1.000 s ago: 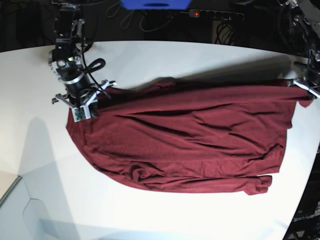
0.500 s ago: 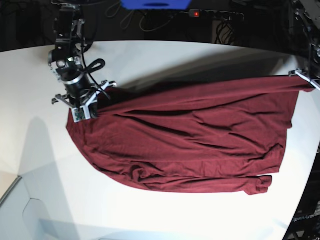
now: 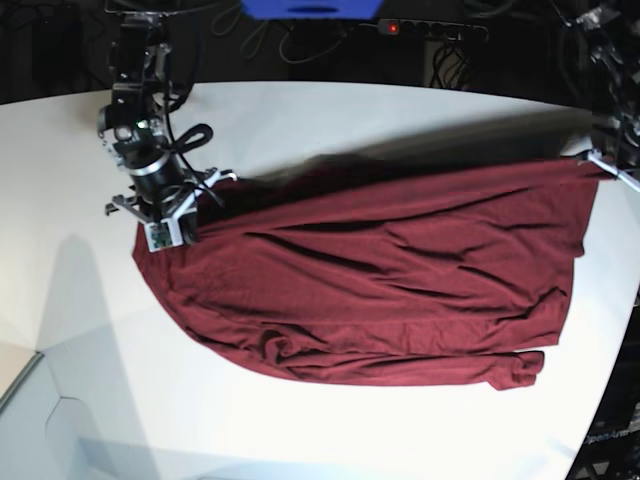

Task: Layout the t-shirt on the table in an organized manner, then fold the t-shirt properly
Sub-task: 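Lower the collar edge onto the table and regrip with both grippers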

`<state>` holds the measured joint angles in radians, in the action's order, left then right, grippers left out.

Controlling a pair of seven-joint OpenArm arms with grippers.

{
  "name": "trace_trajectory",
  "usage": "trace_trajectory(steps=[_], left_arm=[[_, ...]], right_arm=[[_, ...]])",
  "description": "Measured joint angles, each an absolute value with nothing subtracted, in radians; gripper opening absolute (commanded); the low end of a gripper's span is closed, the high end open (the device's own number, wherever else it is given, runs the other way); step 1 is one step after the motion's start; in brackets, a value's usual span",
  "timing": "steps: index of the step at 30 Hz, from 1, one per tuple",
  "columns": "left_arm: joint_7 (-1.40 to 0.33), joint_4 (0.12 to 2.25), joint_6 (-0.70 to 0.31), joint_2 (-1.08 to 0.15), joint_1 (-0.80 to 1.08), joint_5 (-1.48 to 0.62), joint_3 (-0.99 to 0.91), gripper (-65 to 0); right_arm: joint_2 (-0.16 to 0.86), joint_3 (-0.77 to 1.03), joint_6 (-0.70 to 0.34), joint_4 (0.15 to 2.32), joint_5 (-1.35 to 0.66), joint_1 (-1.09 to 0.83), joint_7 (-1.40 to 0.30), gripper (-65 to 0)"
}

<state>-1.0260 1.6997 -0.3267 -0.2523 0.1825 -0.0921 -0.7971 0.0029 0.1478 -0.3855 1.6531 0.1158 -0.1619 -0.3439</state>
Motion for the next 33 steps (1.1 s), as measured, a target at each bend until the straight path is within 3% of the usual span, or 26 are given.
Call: trace_trajectory(steps=[14, 24, 27, 33], left_arm=[[-1.015, 1.481, -0.318, -0.282, 0.014, -0.079, -0.68, -64.6], [-1.01, 1.376, -0.323, -0.272, -0.077, 0.065, -0.604, -63.3], [-1.012, 1.376, -0.322, -0.275, -0.076, 0.068, -0.602, -53.3], [-1.013, 1.399, -0.322, -0.276, -0.072, 0.07, -0.605, -26.7]], right_arm=[[0.004, 0.148, -0.385, 1.653, 0.116, -0.164, -0.347, -65.0], [0.006, 0.148, -0.385, 1.623, 0.119, -0.162, -0.348, -65.0], [0.006, 0.148, -0.385, 1.623, 0.119, -0.162, -0.348, -65.0], [0.006, 0.148, -0.385, 1.623, 0.119, -0.162, -0.348, -65.0]])
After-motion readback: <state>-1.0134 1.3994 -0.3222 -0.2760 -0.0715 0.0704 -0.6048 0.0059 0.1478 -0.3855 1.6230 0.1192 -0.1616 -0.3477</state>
